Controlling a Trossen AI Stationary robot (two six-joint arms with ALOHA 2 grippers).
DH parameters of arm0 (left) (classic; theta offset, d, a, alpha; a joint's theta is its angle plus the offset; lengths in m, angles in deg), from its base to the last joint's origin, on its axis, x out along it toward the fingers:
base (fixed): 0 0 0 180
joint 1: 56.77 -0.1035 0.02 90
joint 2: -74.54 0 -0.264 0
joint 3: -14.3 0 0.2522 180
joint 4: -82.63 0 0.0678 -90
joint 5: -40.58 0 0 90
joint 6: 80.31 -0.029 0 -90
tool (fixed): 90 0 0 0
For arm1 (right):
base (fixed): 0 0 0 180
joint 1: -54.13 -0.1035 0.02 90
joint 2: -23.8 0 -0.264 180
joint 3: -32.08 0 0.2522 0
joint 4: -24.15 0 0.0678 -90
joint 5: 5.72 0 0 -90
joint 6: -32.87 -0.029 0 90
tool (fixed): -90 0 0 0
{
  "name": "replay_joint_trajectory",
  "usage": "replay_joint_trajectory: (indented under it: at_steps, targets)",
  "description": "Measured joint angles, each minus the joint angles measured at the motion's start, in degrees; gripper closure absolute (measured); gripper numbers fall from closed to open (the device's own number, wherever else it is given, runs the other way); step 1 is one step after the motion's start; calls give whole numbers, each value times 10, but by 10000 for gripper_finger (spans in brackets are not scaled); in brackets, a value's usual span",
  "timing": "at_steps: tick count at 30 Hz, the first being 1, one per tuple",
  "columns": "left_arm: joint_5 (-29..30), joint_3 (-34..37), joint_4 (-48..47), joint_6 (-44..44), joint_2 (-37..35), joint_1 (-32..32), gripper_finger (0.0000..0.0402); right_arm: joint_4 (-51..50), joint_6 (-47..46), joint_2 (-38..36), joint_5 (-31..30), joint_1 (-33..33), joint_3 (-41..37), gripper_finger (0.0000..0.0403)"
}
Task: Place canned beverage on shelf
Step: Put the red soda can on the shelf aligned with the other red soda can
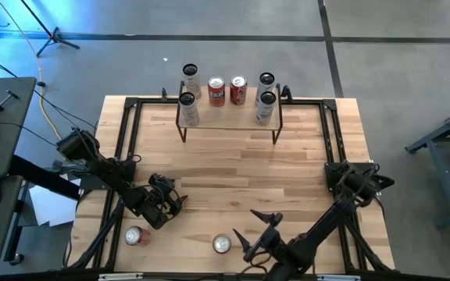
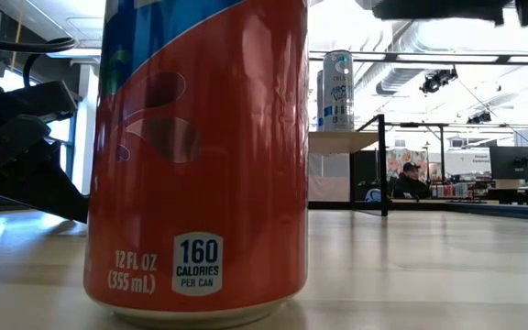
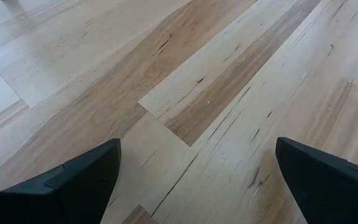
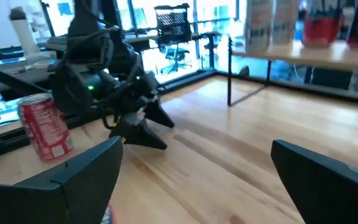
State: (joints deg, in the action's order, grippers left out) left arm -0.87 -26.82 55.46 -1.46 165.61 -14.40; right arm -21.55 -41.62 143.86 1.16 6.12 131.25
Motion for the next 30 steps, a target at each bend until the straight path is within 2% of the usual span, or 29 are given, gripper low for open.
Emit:
replay_joint_trajectory:
  at_steps: [3,7,10,18,30]
  targets:
    - [0,0,0,0,0,0,2,-15,-57,14,-5,4,0,4]
    - [0,0,0,0,0,0,2,9,-87,55,-60,1,0,4]
    - [0,0,0,0,0,0,2,17,-106,66,-67,0,0,4]
    - [0,0,0,0,0,0,2,37,24,66,-57,3,0,4]
    - [0,0,0,0,0,0,2,120,39,67,-6,2,0,4]
